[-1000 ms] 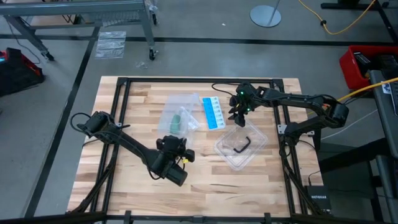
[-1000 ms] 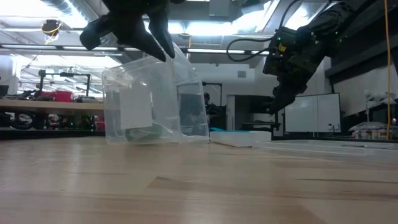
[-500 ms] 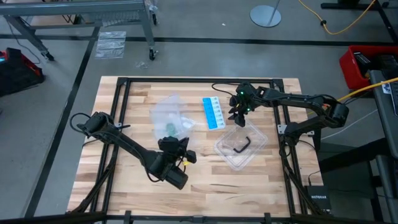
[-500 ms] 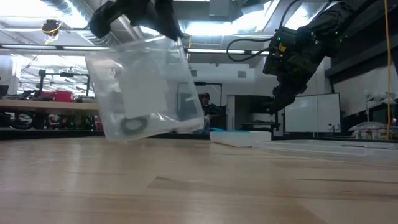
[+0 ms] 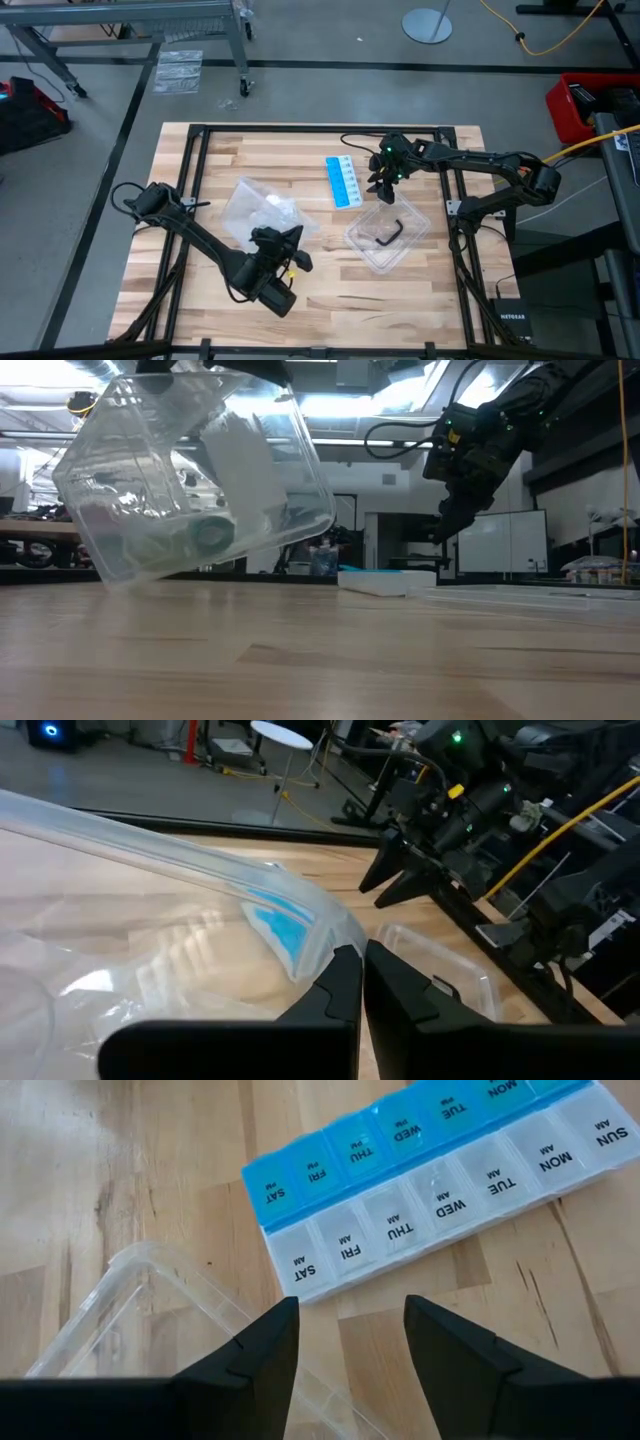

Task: Roll bandage
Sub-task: Adjust the transparent bin

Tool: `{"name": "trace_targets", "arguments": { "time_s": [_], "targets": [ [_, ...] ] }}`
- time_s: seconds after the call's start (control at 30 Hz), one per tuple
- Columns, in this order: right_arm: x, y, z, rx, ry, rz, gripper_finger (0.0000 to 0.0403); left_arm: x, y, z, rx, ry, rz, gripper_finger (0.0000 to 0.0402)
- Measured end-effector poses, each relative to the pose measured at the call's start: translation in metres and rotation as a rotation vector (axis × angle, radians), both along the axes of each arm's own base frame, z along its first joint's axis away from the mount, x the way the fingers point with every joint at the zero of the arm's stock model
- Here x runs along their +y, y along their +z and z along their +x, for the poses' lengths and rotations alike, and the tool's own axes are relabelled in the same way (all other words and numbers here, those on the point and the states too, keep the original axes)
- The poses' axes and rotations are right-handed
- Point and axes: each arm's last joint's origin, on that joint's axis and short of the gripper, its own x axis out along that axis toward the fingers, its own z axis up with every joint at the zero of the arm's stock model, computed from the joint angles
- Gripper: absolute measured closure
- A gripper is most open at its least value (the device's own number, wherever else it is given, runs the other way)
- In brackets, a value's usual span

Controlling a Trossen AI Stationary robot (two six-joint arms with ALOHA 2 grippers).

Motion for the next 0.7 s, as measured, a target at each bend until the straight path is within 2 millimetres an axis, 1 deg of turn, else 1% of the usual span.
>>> {"name": "trace_targets", "arguments": {
  "time_s": [0.17,0.3,0.43,0.57,0.7],
  "targets": [
    [0.001,0.0,0.0,-0.006,0.012,0.014,0.0217,-0.001,0.0,-0.001,-0.001,-0.004,0.001,0.0401],
    [0.003,0.001,0.001,-0.05,0.064,0.082,0.0217,-0.007,0.0,-0.004,0.01,-0.025,0.01,0.0401],
    [0.004,-0.002,0.006,-0.112,0.132,0.163,0.0217,-0.016,0.0,-0.009,0.014,-0.054,0.021,0.0401],
    [0.01,-0.009,0.021,-0.136,0.17,0.188,0.0217,-0.027,0.002,-0.016,-0.025,-0.074,0.07,0.0401],
    [0.023,-0.021,0.043,-0.163,0.194,0.223,0.0217,-0.038,0.004,-0.025,-0.06,-0.096,0.136,0.0401]
  ]
}}
